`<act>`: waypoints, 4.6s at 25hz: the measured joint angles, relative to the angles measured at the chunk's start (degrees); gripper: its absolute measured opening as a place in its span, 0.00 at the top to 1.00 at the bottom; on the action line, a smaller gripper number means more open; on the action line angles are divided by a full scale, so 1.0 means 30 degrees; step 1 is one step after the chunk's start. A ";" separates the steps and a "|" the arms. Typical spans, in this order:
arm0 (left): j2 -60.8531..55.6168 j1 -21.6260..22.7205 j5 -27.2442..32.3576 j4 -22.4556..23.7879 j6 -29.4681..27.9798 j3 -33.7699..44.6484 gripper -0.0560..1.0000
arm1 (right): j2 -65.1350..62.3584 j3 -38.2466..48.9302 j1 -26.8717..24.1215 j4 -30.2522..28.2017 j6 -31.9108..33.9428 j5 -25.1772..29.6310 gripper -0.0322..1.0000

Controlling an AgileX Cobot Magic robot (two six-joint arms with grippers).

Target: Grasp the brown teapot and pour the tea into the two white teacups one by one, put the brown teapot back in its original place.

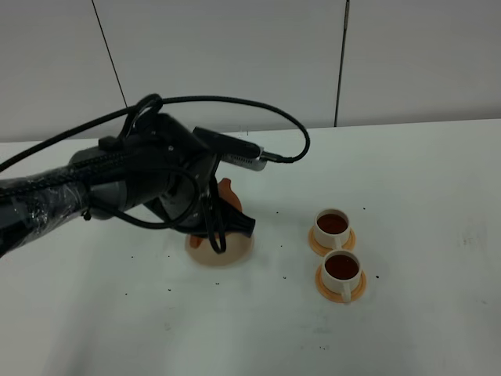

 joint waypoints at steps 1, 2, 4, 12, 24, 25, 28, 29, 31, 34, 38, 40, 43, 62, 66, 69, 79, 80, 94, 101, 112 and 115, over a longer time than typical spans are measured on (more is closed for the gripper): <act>0.0000 0.0022 -0.0423 0.0112 -0.0237 0.0479 0.79 | 0.0000 0.0000 0.0000 0.0000 0.0000 0.0000 0.62; 0.0000 0.0021 -0.0922 0.0256 -0.0490 0.0952 0.79 | 0.0000 0.0000 0.0000 0.0000 0.0000 0.0000 0.62; 0.0000 0.0021 -0.1796 0.0477 -0.1088 0.1630 0.79 | 0.0000 0.0000 0.0000 0.0000 0.0000 0.0000 0.62; 0.0000 0.0576 -0.4130 0.0496 -0.1560 0.3218 0.79 | 0.0000 0.0000 0.0000 0.0000 0.0000 0.0000 0.62; -0.0035 0.0729 -0.5639 0.0496 -0.1602 0.3433 0.79 | 0.0000 0.0000 0.0000 0.0000 0.0000 0.0000 0.62; -0.0057 0.0729 -0.5675 0.0496 -0.1602 0.3433 0.79 | 0.0000 0.0000 0.0000 0.0000 0.0000 0.0000 0.62; -0.0331 0.0729 -0.5675 0.0478 -0.1602 0.3458 0.79 | 0.0000 0.0000 0.0000 0.0000 0.0000 0.0000 0.62; -0.0454 0.0729 -0.5675 0.0478 -0.1602 0.3458 0.79 | 0.0000 0.0000 0.0000 0.0000 0.0000 0.0000 0.62; -0.0604 0.0729 -0.5675 0.0462 -0.1602 0.3458 0.79 | 0.0000 0.0000 0.0000 0.0000 0.0000 0.0000 0.62; -0.0620 0.0729 -0.5458 0.0181 -0.1313 0.3458 0.79 | 0.0000 0.0000 0.0000 0.0000 0.0000 0.0000 0.62; -0.0620 0.0729 -0.5241 -0.0712 -0.0521 0.3458 0.79 | 0.0000 0.0000 0.0000 0.0000 0.0000 0.0000 0.62; -0.0620 0.0729 -0.5241 -0.1140 -0.0166 0.3458 0.79 | 0.0000 0.0000 0.0000 0.0000 0.0000 0.0000 0.62; -0.0518 0.0729 -0.5241 -0.1343 -0.0076 0.3458 0.79 | 0.0000 0.0000 0.0000 0.0000 0.0000 0.0000 0.62; 0.0000 0.0729 -0.5058 -0.1367 0.0055 0.3458 0.77 | 0.0000 0.0000 0.0000 0.0000 0.0000 0.0000 0.62; 0.0100 0.0729 -0.5040 -0.1367 0.0106 0.3458 0.64 | 0.0000 0.0000 0.0000 0.0000 0.0000 0.0000 0.62; 0.0124 0.0729 -0.4581 -0.1367 -0.0089 0.3458 0.54 | 0.0000 0.0000 0.0000 0.0000 0.0000 0.0000 0.62; -0.1422 0.0672 -0.2720 -0.2396 0.0187 0.3458 0.45 | 0.0000 0.0000 0.0000 0.0000 0.0000 0.0000 0.62; -0.1822 0.0672 -0.2270 -0.2669 0.0471 0.3458 0.45 | 0.0000 0.0000 0.0000 0.0000 0.0000 0.0000 0.62; -0.5376 0.1214 0.8573 -0.0671 0.0973 0.5126 0.45 | 0.0000 0.0000 0.0000 0.0000 0.0000 0.0000 0.62; -0.9341 0.1489 0.8573 -0.0992 0.0973 0.9704 0.45 | 0.0000 0.0000 0.0000 0.0000 0.0000 0.0000 0.62; -1.6655 0.1489 0.8573 -0.2499 0.0973 1.4979 0.45 | 0.0000 0.0000 0.0000 0.0000 0.0000 0.0000 0.62; -1.8151 0.1489 0.8336 -0.2649 0.0973 1.5864 0.45 | 0.0000 0.0000 0.0000 0.0000 0.0000 0.0000 0.62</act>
